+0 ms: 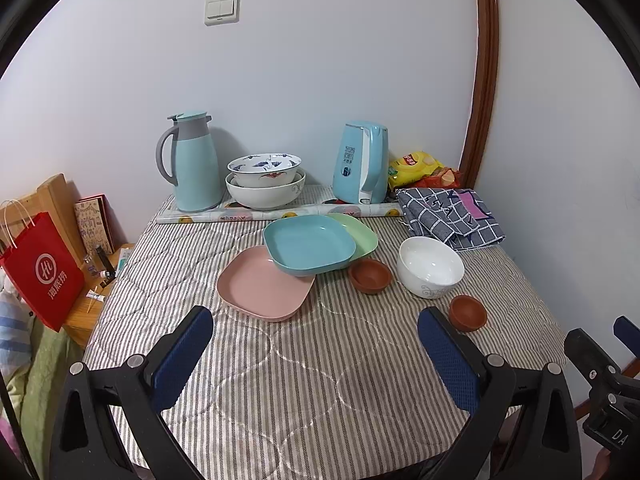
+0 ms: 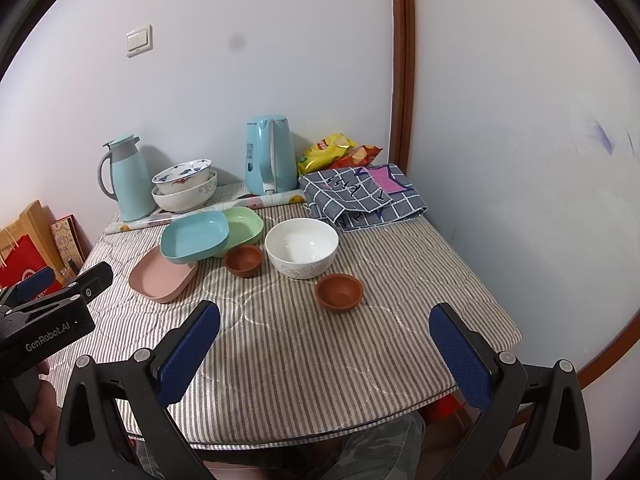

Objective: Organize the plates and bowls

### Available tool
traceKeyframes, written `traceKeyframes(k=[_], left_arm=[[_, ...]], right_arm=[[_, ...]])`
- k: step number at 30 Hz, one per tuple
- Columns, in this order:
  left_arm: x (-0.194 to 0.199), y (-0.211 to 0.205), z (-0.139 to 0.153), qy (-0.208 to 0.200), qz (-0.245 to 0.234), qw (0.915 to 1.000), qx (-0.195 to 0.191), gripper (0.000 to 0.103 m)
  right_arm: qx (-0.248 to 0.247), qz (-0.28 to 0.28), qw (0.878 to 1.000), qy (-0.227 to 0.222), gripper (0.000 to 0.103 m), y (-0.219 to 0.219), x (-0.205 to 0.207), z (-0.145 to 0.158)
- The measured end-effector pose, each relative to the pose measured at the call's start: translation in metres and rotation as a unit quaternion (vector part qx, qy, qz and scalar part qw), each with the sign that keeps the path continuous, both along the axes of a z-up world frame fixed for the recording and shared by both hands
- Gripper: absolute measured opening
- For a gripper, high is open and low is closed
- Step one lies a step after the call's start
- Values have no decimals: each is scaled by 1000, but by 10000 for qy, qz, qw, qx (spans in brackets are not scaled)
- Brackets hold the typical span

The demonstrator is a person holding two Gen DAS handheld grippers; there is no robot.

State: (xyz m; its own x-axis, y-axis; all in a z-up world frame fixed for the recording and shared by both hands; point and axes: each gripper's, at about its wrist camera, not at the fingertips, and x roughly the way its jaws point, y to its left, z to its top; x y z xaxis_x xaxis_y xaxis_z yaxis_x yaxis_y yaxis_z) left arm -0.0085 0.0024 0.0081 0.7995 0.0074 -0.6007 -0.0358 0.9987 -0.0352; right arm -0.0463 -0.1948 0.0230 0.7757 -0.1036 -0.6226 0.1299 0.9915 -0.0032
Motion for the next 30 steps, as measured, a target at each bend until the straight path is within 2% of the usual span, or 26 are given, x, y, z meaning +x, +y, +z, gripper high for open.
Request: traceKeyframes(k=[11, 18, 25, 30], left_arm=[[0, 3, -2, -4, -15, 10000, 20, 103], [9, -1, -4, 25, -114, 9999, 0, 103], [26, -6, -20, 202, -196, 9996, -57, 103], [39, -7, -33, 370, -248, 9990, -99, 103]], right_arm=[[-27, 27, 10000, -32, 103, -1, 2, -4], [271, 30, 9996, -125, 103, -11, 5, -8], [366, -91, 9991, -189, 103, -18, 14, -18], [593, -71, 9982, 13, 103, -23, 27, -31]])
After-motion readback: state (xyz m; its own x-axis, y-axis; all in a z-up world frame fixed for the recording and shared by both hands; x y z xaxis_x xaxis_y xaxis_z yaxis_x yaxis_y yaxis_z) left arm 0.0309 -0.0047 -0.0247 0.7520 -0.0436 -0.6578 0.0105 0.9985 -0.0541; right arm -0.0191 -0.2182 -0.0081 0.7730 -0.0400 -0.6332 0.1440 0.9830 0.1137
